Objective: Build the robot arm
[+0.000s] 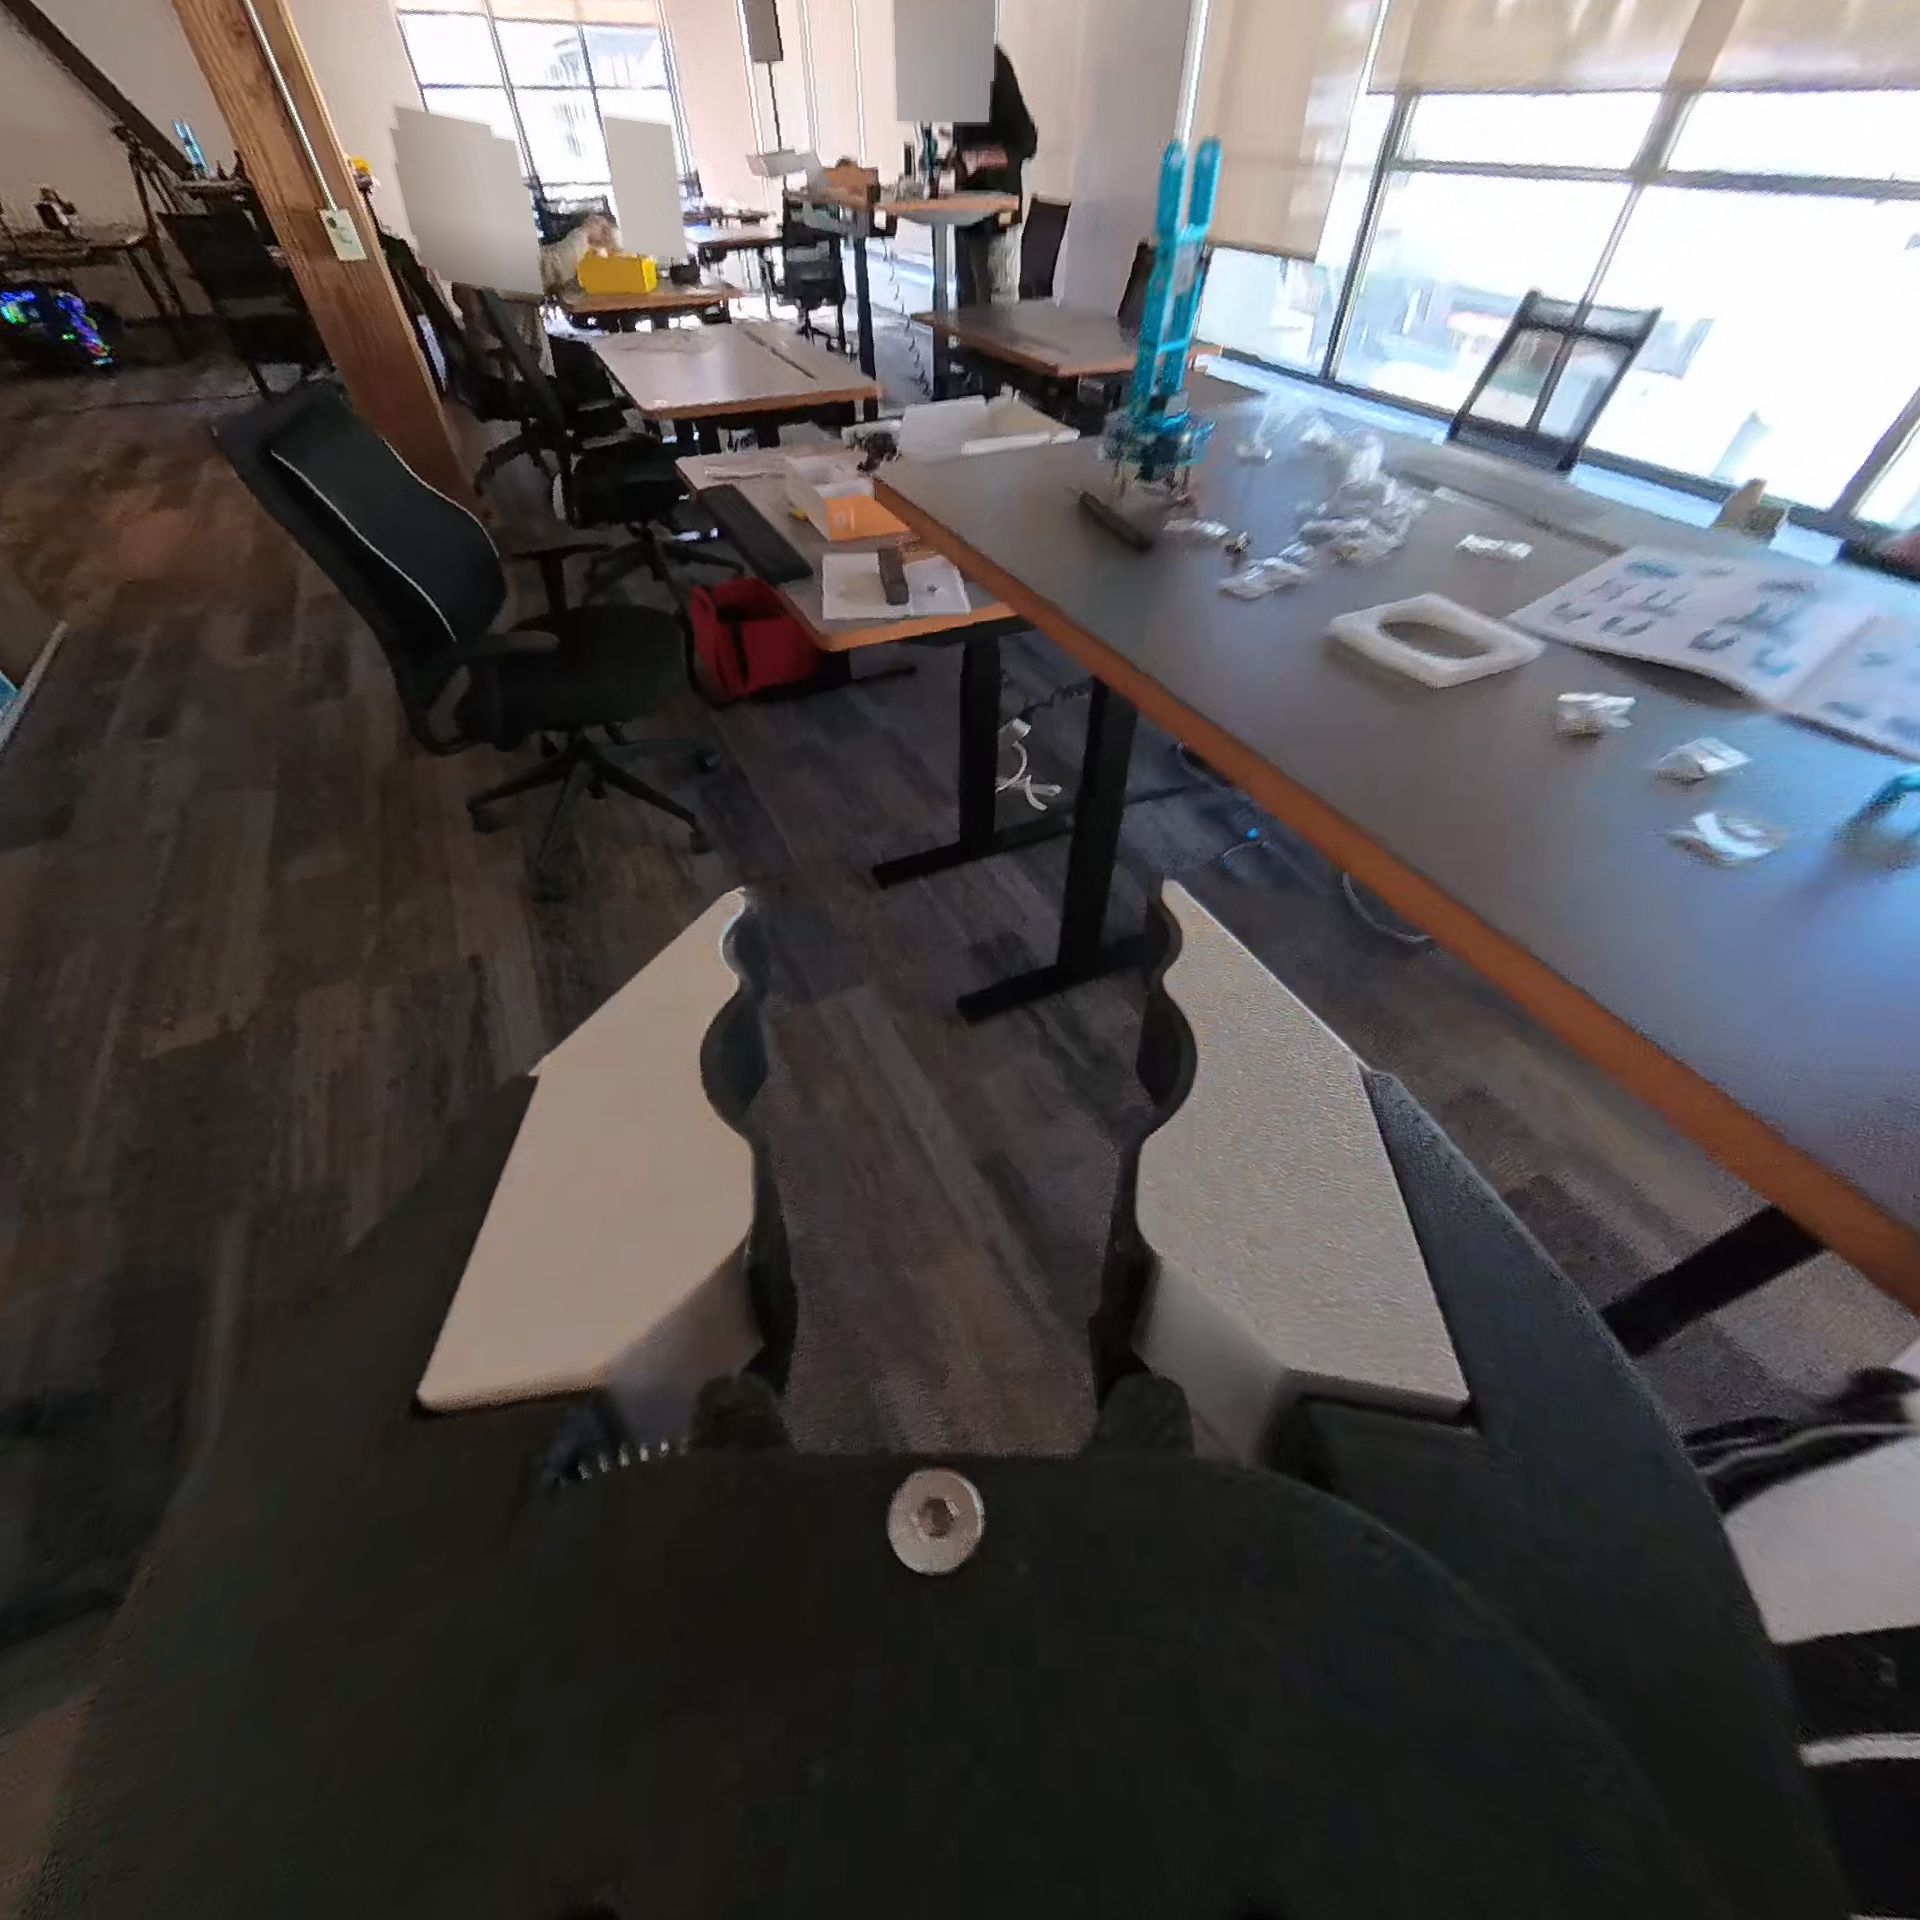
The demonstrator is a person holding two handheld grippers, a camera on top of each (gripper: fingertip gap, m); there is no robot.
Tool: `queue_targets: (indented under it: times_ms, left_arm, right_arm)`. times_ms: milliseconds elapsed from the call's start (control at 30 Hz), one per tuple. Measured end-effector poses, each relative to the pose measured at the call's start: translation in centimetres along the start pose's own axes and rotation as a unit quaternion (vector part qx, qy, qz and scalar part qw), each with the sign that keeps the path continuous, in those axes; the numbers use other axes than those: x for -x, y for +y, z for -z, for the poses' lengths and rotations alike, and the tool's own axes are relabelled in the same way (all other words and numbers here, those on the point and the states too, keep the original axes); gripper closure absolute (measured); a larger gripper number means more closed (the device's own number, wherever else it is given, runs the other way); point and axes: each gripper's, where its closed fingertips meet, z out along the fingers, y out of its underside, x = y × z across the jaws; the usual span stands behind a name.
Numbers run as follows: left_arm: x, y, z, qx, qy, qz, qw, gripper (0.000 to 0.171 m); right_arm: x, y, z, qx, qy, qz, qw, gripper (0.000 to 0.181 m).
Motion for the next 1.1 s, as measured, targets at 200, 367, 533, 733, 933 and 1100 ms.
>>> queue_targets:
  times_ms: [200, 367, 533, 733, 933, 1100]
  left_arm:
    - [1.3, -1.7, -13.6, 0.016, 0.095, -0.015, 0.995, 0.103]
    - [-1.6, -2.5, -25.4, 0.018, 0.231, -0.053, 0.971, 0.103]
    - [-6.6, -3.6, -33.8, 0.002, 0.423, -0.082, 0.903, 0.105]
    - [-12.2, -5.6, -41.3, 0.022, 0.574, -0.156, 0.803, 0.109]
    - [-19.7, -7.1, -45.1, -0.001, 0.667, -0.169, 0.726, 0.111]
    - [-25.2, -5.9, -46.1, 0.003, 0.722, -0.183, 0.667, 0.113]
  right_arm:
    - [2.9, 7.6, -4.7, 0.145, 0.008, -0.120, 0.982, 0.154]
    - [1.5, 10.7, -5.3, 0.175, 0.096, -0.215, 0.956, 0.153]
    - [1.2, 11.6, -6.4, 0.226, 0.145, -0.240, 0.933, 0.154]
    - [2.7, 13.6, -6.5, 0.287, 0.201, -0.255, 0.901, 0.152]
    - [3.4, 15.0, -7.0, 0.259, 0.193, -0.313, 0.893, 0.155]
    - [4.0, 14.6, -7.3, 0.244, 0.182, -0.300, 0.904, 0.179]
